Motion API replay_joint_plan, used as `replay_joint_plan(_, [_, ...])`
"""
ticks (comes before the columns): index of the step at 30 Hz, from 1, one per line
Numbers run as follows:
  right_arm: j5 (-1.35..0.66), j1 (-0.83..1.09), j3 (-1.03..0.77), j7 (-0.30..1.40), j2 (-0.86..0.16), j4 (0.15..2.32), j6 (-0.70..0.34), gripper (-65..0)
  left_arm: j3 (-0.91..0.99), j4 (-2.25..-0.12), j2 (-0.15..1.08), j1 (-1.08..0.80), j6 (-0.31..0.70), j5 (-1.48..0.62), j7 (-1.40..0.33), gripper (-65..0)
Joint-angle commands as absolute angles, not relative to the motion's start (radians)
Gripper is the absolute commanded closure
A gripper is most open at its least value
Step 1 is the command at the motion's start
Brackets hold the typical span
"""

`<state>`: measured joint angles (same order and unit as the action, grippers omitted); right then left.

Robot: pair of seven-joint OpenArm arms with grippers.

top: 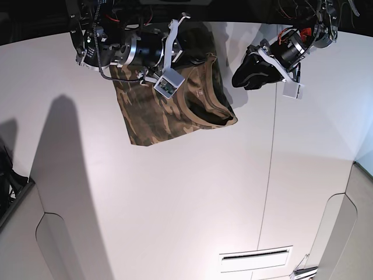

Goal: Fold the T-shirt properly
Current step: 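Lay the folded end down and grasp the bundle sides with both grippers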

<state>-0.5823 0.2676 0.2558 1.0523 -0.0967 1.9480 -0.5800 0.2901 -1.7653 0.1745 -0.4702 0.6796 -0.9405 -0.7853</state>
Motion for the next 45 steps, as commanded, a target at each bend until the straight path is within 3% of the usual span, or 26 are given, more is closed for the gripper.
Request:
replay_joint_plan(1, [-0.599,0.258,0.255,1.029,-0.094,1.98,-0.584,0.0,0.294,-1.783,0.18,-0.465,0.698,-0.962,-0.768,-32.7])
replay_joint_plan(6, [-0.534,0.216,0.22,0.969,-0.094,2.028,-0.579,0.0,0.294,-1.789,0.186,-0.46,0.698,-0.978,-0.768,-32.0])
replay_joint_plan(11, [-0.443,0.146,0.122,0.908,-0.094,2.028,-0.559,0.0,0.298,-1.906,0.185,-0.464,0.698,-0.991,-0.781,-10.2])
replay_joint_plan(15, [-0.416,0.089,0.002,0.883,-0.094,2.02,-0.553,0.0,0.294,-2.045,0.178,-0.472,0.698,-0.991,-0.825,-4.2])
replay_joint_plan(22, [-0.442,-0.03,-0.147,0.839,-0.094,1.885,-0.553,0.0,0.152,-2.079,0.178,-0.491,0.698,-0.945,-0.839,-3.6])
replay_joint_plan(32, [-0.479,-0.242,-0.045,0.8,-0.094,1.406,-0.579,0.0,-0.167,-1.93,0.178,-0.493,0.698,-0.792,-0.808,-3.6])
replay_joint_plan(37, [-0.477,-0.277,0.023,0.788,-0.094,1.23,-0.581,0.0,-0.173,-1.824,0.178,-0.478,0.698,-0.702,-0.76,-3.6])
replay_joint_plan(45, [-0.479,-0.274,0.022,0.813,-0.116,1.221,-0.584,0.0,-0.067,-1.803,0.184,-0.378,0.679,-0.609,-0.76,-3.6])
